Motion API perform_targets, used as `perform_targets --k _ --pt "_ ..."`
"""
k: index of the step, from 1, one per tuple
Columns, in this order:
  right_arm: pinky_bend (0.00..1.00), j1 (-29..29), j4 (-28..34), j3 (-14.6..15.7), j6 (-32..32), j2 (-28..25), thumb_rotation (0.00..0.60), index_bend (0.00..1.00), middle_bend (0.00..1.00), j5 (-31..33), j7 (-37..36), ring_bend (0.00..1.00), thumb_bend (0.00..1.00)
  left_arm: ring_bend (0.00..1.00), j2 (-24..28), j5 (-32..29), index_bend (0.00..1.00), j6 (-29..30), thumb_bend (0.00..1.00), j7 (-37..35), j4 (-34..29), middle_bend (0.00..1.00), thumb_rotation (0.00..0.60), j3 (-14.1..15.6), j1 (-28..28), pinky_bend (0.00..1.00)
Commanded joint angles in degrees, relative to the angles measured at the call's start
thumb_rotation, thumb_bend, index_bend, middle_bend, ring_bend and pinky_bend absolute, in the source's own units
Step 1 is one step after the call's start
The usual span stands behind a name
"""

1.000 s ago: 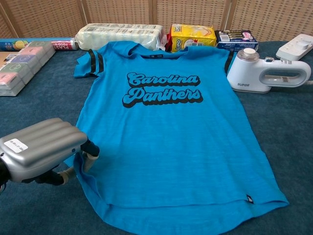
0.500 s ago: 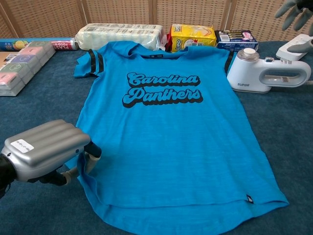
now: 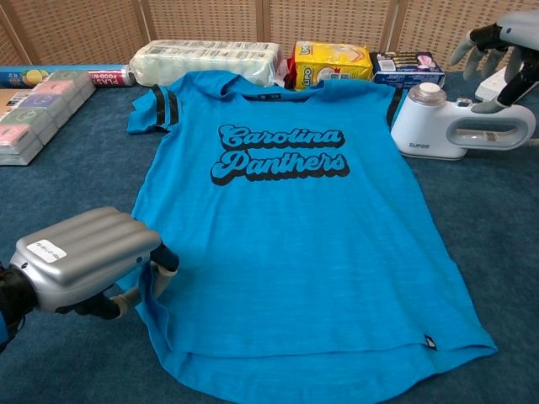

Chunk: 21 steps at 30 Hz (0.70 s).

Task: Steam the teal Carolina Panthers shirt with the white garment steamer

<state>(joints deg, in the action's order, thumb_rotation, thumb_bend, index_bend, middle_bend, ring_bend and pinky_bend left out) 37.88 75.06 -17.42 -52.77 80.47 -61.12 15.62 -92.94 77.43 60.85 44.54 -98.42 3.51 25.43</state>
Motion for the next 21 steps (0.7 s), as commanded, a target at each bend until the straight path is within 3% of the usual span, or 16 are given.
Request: perform_targets --k 1,11,21 --pt "0.4 1.0 -2.4 0.8 1.4 1.1 0.6 0.23 0.33 1.2 1.1 0.34 0.28 0.48 0.0 -0.2 0.63 0.0 0.49 0.0 -0.1 0.62 0.6 0.0 0.1 0.37" --pt "0.4 2.8 -8.8 2.3 3.7 3.6 0.6 0.23 0.33 3.1 3.3 0.34 0.28 0.48 -0.3 -0.4 0.63 0.3 0.49 -0.6 0.1 0.62 0.6 0.3 0.3 0.37" --pt "0.43 4.1 -15.7 3.2 4.9 6.7 0.6 0.31 0.38 3.9 4.3 0.4 0.29 0.48 -0.3 -0.4 0.63 0.5 0.49 -1.5 0.4 0.62 0.6 0.4 0.6 0.37"
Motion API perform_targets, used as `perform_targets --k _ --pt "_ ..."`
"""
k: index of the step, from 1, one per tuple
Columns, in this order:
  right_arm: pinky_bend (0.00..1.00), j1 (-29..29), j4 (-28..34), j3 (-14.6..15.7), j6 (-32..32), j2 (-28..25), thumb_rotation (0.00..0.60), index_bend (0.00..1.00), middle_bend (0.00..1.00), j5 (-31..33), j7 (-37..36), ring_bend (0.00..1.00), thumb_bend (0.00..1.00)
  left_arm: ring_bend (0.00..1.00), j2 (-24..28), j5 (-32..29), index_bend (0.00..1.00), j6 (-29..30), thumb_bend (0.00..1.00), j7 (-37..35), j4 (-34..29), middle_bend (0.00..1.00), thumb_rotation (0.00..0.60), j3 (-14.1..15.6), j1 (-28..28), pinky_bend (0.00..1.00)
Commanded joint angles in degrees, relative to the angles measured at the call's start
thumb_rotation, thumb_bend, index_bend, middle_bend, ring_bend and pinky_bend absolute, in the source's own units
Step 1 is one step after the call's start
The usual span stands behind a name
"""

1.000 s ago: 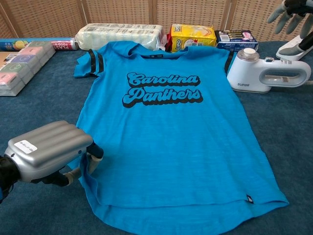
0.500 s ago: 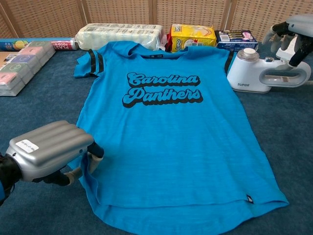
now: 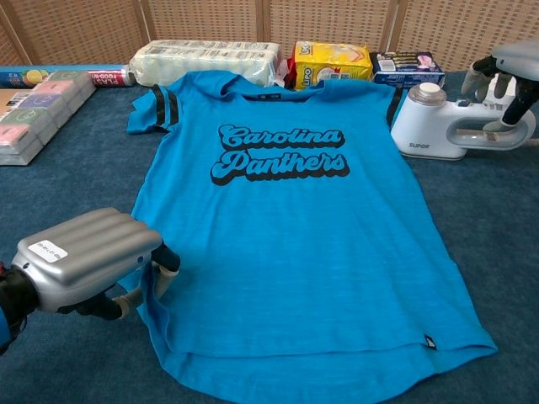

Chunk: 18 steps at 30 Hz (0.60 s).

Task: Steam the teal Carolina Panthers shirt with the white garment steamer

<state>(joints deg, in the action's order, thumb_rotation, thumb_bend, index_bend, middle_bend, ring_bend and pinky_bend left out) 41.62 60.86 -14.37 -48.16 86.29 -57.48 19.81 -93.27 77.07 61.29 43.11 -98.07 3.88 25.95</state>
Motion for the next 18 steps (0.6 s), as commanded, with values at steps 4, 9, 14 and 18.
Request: perform_targets --k 4,9,14,18 --pt "0.43 0.8 -4.3 0.4 0.8 2.4 0.6 0.35 0.39 0.2 -0.1 0.42 0.29 0.48 0.0 0.0 0.63 0.1 0.49 -0.4 0.1 0.62 0.6 0.1 0.1 0.37" --pt "0.46 1.3 -7.7 0.4 1.1 4.4 0.6 0.4 0.42 0.2 -0.6 0.46 0.3 0.48 0.1 -0.4 0.63 -0.2 0.49 -1.2 0.0 0.62 0.6 0.0 0.2 0.37" --pt "0.51 1.6 -10.9 0.1 1.1 6.3 0.6 0.45 0.47 0.3 -1.3 0.52 0.31 0.48 0.1 -0.4 0.63 -0.1 0.49 -1.5 0.0 0.62 0.6 0.0 0.3 0.37" --pt "0.57 1.9 -13.1 -0.5 0.6 8.0 0.6 0.48 0.52 0.5 -1.9 0.58 0.31 0.48 0.1 -0.6 0.63 0.0 0.49 -1.6 0.2 0.62 0.6 0.0 0.4 0.37"
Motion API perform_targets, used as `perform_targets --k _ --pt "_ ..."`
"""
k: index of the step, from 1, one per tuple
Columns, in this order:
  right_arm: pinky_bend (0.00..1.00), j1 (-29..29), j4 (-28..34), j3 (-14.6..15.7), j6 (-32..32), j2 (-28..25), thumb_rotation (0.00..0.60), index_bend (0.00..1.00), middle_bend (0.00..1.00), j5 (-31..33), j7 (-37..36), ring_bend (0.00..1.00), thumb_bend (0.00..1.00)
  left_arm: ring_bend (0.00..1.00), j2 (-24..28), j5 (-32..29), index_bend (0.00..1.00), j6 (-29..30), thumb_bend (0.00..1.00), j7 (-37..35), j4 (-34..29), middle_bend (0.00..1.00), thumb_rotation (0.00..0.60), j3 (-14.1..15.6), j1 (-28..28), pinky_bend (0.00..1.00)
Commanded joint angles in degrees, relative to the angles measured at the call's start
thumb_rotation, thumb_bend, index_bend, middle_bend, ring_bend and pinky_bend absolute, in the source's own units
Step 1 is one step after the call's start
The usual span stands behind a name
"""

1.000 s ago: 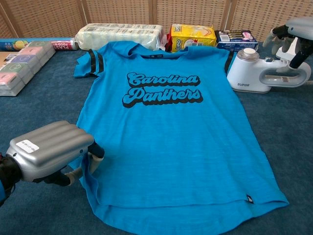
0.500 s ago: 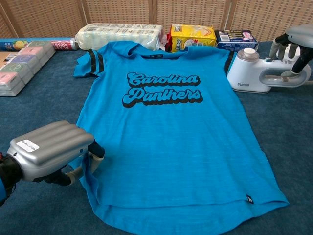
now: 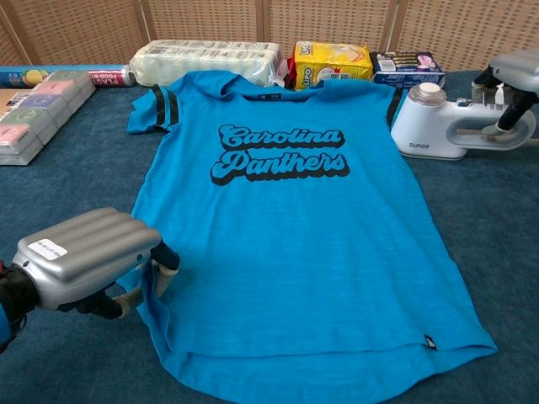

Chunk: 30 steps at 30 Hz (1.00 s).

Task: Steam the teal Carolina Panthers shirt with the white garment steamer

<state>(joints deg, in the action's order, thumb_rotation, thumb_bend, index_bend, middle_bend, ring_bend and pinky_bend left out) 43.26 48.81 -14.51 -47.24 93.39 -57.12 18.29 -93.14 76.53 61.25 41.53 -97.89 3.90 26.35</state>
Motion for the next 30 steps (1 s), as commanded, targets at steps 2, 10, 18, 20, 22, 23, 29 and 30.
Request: perform_targets --k 2,10,18,20,22,23,29,30 --pt "0.57 0.4 -2.2 -0.6 -0.5 1.6 0.6 0.49 0.53 0.1 -0.4 0.59 0.32 0.48 -0.1 -0.1 0.63 0.0 0.49 -0.2 0.1 0.62 0.6 0.0 0.1 0.37" --pt "0.62 1.1 -6.7 -1.8 -0.2 4.6 0.6 0.53 0.56 1.0 -0.9 0.63 0.32 0.48 -0.2 -0.2 0.63 0.2 0.49 -0.7 0.3 0.62 0.6 0.0 0.1 0.37" --pt "0.65 1.8 -10.8 -2.1 0.0 7.2 0.6 0.53 0.57 0.1 -1.9 0.64 0.39 0.48 -0.4 -0.3 0.63 0.4 0.49 -1.2 0.5 0.62 0.6 0.1 0.1 0.37" --pt "0.65 1.8 -11.6 -2.1 -0.2 7.9 0.6 0.53 0.57 -0.4 -2.8 0.64 0.41 0.48 -0.4 -0.3 0.63 0.4 0.49 -1.3 0.6 0.62 0.6 0.1 0.1 0.37" --pt "0.65 1.8 -12.6 -2.1 -0.1 8.5 0.6 0.53 0.57 -0.8 -3.6 0.64 0.42 0.48 -0.4 -0.3 0.63 0.3 0.49 -1.3 0.7 0.62 0.6 0.1 0.2 0.37" --pt "0.65 1.8 -13.2 -2.0 -0.2 8.9 0.6 0.53 0.57 -1.1 -4.0 0.64 0.42 0.48 -0.5 -0.3 0.63 0.3 0.49 -1.4 0.7 0.62 0.6 0.1 0.2 0.37" --pt "0.66 1.9 -17.0 -2.1 -1.2 11.4 0.6 0.53 0.58 -2.7 -6.6 0.66 0.42 0.48 -0.6 -0.4 0.63 0.3 0.49 -1.7 0.9 0.62 0.6 0.0 0.3 0.37" --pt "0.67 2.0 -17.5 -2.1 -1.2 11.7 0.6 0.53 0.59 -2.8 -6.9 0.66 0.42 0.48 -0.6 -0.5 0.63 0.3 0.49 -1.7 0.9 0.62 0.6 0.0 0.3 0.37"
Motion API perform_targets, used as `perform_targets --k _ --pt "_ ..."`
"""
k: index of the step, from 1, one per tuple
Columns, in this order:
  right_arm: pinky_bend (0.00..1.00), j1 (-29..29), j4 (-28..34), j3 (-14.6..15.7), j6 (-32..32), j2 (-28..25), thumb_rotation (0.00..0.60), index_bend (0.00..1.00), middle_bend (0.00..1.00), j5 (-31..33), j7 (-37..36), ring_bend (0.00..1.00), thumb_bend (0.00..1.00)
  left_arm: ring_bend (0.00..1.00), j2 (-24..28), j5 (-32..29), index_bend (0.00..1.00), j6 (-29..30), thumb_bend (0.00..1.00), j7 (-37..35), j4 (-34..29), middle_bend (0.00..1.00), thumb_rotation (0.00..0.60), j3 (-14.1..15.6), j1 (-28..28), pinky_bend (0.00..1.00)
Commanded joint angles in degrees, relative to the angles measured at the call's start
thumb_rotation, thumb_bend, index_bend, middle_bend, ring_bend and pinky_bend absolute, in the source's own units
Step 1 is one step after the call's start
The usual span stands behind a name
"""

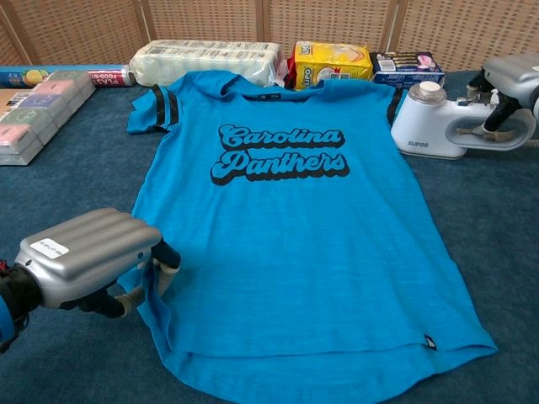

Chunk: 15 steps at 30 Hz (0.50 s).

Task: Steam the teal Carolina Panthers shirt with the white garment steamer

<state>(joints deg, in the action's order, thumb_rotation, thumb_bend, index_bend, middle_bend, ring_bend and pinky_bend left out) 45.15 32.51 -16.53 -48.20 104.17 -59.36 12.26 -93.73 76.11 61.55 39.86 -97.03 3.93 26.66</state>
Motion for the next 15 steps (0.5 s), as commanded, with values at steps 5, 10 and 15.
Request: perform_targets --k 5,10,15 --pt "0.71 0.5 -4.4 -0.5 -0.9 2.8 0.6 0.57 0.63 -1.5 -2.7 0.72 0.42 0.48 0.0 -0.2 0.63 0.0 0.49 -0.1 0.2 0.62 0.6 0.0 0.1 0.37" --pt "0.76 1.1 -8.4 -1.2 -2.3 5.2 0.6 0.6 0.67 -2.2 -4.4 0.76 0.42 0.48 0.0 -0.4 0.63 0.1 0.49 -0.3 0.3 0.62 0.6 -0.1 0.0 0.37" --pt "0.83 1.5 -11.1 -1.5 -1.2 6.5 0.6 0.65 0.72 -2.6 -6.1 0.8 0.39 0.48 0.1 -0.5 0.63 0.4 0.49 -0.4 0.3 0.62 0.6 0.0 0.0 0.37"
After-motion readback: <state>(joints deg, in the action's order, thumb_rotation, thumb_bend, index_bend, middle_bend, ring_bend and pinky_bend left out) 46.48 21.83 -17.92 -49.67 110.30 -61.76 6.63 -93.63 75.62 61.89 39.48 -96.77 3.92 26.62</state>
